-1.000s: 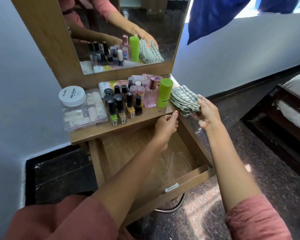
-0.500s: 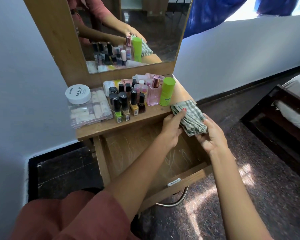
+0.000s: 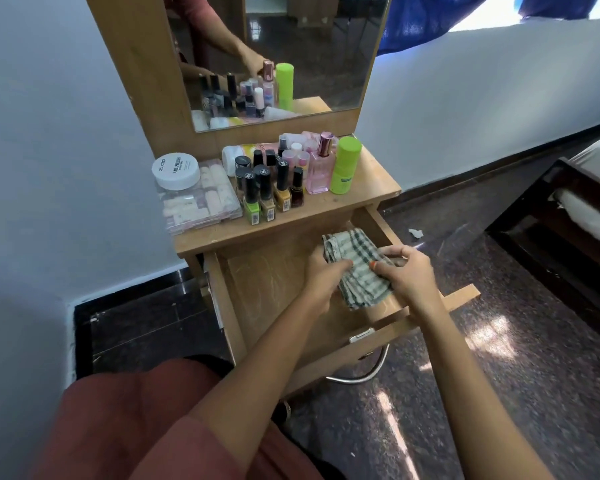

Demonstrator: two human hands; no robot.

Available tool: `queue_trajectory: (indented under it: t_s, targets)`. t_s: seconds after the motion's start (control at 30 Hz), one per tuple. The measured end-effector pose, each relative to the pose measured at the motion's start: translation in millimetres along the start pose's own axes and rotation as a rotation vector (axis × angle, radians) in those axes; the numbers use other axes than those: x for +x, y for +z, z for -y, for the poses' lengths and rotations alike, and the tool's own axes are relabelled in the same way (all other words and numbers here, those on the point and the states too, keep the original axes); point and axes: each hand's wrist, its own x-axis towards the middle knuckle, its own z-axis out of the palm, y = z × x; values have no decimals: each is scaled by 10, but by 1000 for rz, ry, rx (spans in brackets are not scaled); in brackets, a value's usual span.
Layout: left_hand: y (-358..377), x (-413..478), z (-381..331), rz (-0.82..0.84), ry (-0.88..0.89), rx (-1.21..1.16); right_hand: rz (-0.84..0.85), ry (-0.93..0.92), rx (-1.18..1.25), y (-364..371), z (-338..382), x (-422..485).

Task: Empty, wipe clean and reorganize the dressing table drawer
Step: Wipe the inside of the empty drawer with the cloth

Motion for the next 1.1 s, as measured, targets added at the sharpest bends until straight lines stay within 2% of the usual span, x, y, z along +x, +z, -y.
queue_trajectory:
  t_s: [0.07,0.27,0.47,0.57,0.67,0.73,0.83,0.97,1.1]
  targets:
    - [-79,-6,55,-13,-34,56,31,-17,-164,84,-26,-1]
    - [-254,-1,158,-4,-135,149,152,34,-397,281,-51,-10]
    - [-376,29,216,-33,-144,246,265,35,-718,345,-59,62]
    - [-484,5,170,-49,-72,362,273,-57,-887,365,-79,97]
    - [-620,-85,57,-90,105,547,307,-288,-917,448,-99,122]
    - [-733,-205,-10,-190,296,755,409,-392,-980,527,-67,111]
    - [-932,-330,27,-407,549,996,616,-411,-1159,643,-51,66]
    - [-1148,-341,230,-546,526,1015,677,-394,-1317,732,-121,28]
    - [-1223,-382,341,-521,504,865,690,-384,-1308,705,-110,129]
